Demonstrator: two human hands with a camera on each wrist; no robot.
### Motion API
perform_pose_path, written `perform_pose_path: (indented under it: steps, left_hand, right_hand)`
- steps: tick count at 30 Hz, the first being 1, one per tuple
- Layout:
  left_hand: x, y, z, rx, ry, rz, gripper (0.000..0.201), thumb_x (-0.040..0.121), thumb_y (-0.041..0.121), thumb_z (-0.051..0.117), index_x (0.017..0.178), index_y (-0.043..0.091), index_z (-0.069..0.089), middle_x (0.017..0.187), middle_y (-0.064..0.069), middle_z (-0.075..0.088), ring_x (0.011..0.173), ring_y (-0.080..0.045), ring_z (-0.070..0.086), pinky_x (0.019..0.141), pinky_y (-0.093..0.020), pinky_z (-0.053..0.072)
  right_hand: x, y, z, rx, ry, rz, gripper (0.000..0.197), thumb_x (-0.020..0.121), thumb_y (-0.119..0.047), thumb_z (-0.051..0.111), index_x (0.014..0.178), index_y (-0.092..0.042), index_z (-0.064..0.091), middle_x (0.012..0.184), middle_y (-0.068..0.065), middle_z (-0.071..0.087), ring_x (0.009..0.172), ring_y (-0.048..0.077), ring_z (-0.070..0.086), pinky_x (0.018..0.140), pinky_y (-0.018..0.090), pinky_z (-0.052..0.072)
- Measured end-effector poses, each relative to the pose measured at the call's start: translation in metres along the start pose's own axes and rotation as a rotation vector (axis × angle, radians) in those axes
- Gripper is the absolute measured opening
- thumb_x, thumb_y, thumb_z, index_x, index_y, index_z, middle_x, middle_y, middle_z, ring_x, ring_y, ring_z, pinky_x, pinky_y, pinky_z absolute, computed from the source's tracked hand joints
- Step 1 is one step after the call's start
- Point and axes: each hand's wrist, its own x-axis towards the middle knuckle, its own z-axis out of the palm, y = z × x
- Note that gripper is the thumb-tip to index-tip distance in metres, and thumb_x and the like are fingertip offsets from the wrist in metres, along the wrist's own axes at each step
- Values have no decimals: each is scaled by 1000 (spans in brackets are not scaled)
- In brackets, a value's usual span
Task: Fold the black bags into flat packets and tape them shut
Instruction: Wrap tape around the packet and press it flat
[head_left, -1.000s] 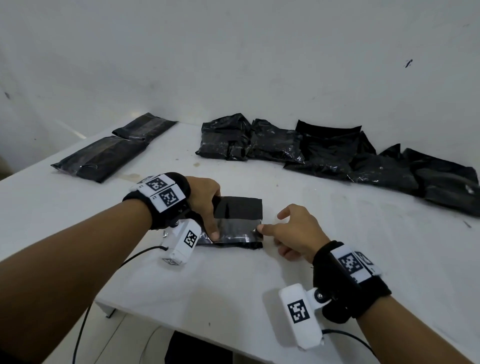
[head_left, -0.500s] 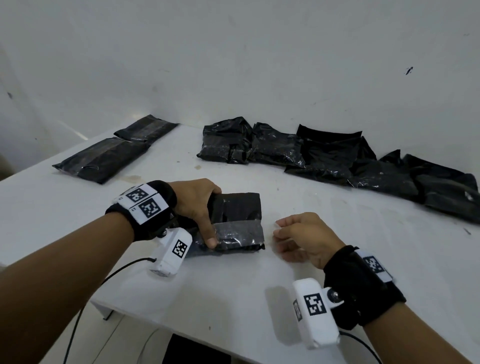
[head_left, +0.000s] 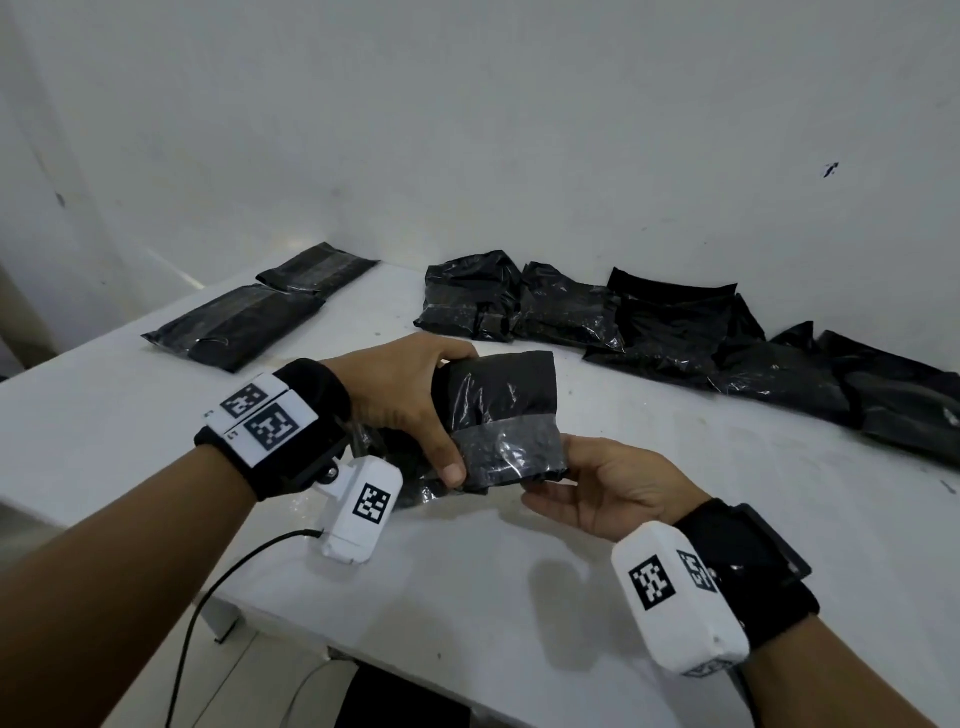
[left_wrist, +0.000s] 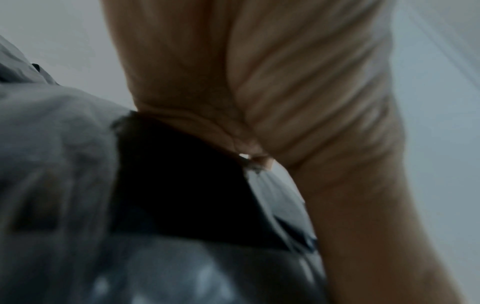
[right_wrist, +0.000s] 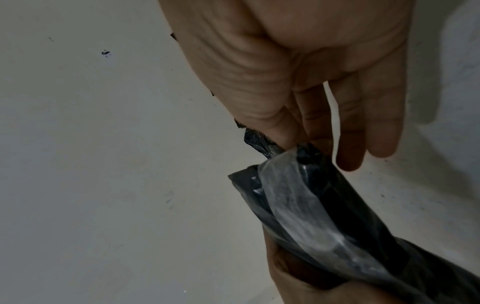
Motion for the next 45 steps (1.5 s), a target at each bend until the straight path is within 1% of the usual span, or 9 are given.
perform_pose_path:
  steps: [5,9,13,16,23,29,36,42,45]
  left_hand:
    - [-5,2,1,-4,-8,5,71,40,11,99,99,26,63,93,8,74,85,-7,71,72,-23,56]
    - [-4,2,4,36,-17,-19,69,39,17,100,96,28,63,90,10,74,81,-5,71,70,-22,54]
    - [-2,0,2,67,-3,-44,70,38,22,100,96,27,63,88,11,74,79,-4,71,71,-24,55]
    - [-2,-1,1,90,8,-60,72,35,27,101,96,27,63,88,10,74,79,-7,71,75,-32,59]
    - [-3,7,1,123,39,-40,68,36,26,101,92,30,63,86,14,74,77,-2,70,73,-26,56]
    - [-3,11,-3,149,78,-47,75,30,36,100,95,29,64,87,13,73,79,-4,70,76,-31,59]
    - [-5,18,-3,170,105,-44,74,32,40,100,96,28,63,84,12,73,76,-4,69,76,-32,59]
    - [-5,25,-2,207,142,-30,72,32,43,99,91,31,60,80,16,70,71,3,66,64,-19,51]
    - [-4,23,-2,222,171,-12,82,34,46,98,105,32,59,92,16,69,81,2,65,73,-21,53]
  right_hand:
    - [-6,-2,6,4,-31,-64,38,69,-1,74,108,-2,71,99,19,71,84,29,72,67,37,62]
    - [-7,-4,11,76,-14,-187,22,84,15,56,97,3,68,85,20,71,68,26,70,57,33,61]
    - [-13,-8,11,60,-15,-172,26,101,-17,48,100,0,67,92,18,69,75,27,67,72,41,61]
    - [-18,-9,10,-25,-26,-216,38,93,-37,60,105,-1,68,95,15,69,85,27,67,77,41,60]
    - [-16,4,29,-21,-60,-304,21,80,-5,73,99,-8,63,102,20,70,91,30,68,92,50,56]
    - [-17,14,38,98,-72,-316,47,73,-9,74,116,6,65,110,23,71,101,31,69,93,44,56]
    - [-18,22,46,184,-86,-307,49,73,-14,75,118,-1,66,113,23,70,102,35,68,93,52,54]
    - [-18,22,58,255,-78,-350,46,73,-8,73,118,-1,64,113,26,69,98,39,69,88,60,54]
    - [-19,21,58,272,-58,-379,44,76,-7,71,119,1,63,113,26,69,95,38,70,86,59,55]
